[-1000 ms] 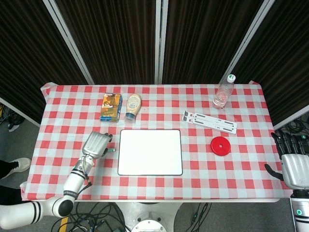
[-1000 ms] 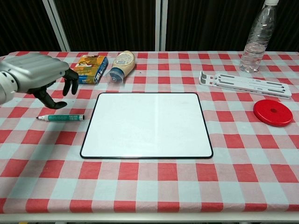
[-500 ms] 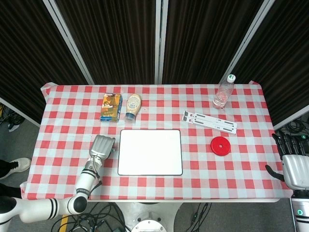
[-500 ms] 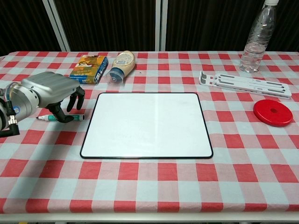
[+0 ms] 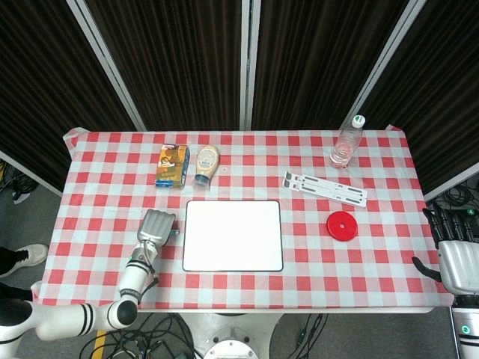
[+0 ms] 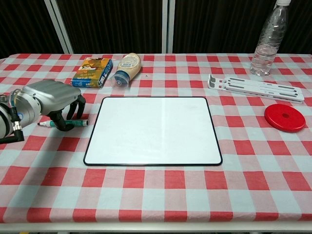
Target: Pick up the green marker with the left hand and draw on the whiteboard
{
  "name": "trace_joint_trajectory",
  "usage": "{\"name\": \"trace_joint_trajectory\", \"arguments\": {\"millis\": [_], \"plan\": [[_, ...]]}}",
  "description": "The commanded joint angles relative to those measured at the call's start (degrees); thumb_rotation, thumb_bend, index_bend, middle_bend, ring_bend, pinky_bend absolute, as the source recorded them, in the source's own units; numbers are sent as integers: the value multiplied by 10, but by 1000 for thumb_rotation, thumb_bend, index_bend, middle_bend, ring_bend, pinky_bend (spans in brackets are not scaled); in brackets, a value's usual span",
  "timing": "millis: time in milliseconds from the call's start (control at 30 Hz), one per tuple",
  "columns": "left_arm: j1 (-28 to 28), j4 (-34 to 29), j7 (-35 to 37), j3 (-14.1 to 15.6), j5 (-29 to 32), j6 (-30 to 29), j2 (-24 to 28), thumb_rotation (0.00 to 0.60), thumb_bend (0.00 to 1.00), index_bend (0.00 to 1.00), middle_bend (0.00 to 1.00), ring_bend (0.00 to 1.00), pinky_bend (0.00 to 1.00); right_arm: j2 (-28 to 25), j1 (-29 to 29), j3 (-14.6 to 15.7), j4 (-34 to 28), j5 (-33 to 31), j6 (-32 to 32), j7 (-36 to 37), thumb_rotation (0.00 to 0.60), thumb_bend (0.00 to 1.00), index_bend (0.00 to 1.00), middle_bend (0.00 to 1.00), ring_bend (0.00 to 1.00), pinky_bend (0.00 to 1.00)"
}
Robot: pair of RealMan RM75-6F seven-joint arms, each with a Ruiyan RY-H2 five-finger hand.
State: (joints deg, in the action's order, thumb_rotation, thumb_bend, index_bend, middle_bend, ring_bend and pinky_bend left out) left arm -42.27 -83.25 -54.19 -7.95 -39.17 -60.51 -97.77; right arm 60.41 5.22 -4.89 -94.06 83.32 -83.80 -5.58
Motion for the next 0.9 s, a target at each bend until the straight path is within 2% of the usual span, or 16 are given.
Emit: {"name": "trace_joint_trajectory", "arguments": {"millis": [33, 400, 533, 767, 900], "plan": [[-2, 2, 3, 3, 2, 0, -1, 600, 334, 458, 505, 908, 1000, 0, 0, 0, 0, 0, 0, -1, 600, 94, 0, 0, 0, 0], [-8, 12, 12, 17, 2, -2, -5, 600, 347, 469, 517, 912, 1000, 1, -2, -1, -1, -4, -1, -2, 600, 95, 0, 0, 0, 0], [-6, 10, 31, 16, -6, -3, -4, 600, 367, 502, 543, 919, 1000, 1, -3, -1, -1, -4, -3, -2, 600, 94, 0, 0, 0, 0], [5, -10, 101, 6, -64, -12, 19, 600, 400, 565, 599, 928, 1000, 0, -5, -1, -4, -3, -7, -3, 600, 94, 0, 0, 0, 0], [8, -33, 191, -22, -103, 8, 42, 600, 413, 583, 616, 929, 1000, 0, -6, -1, -5, -1, -10, -4, 600, 95, 0, 0, 0, 0]]}}
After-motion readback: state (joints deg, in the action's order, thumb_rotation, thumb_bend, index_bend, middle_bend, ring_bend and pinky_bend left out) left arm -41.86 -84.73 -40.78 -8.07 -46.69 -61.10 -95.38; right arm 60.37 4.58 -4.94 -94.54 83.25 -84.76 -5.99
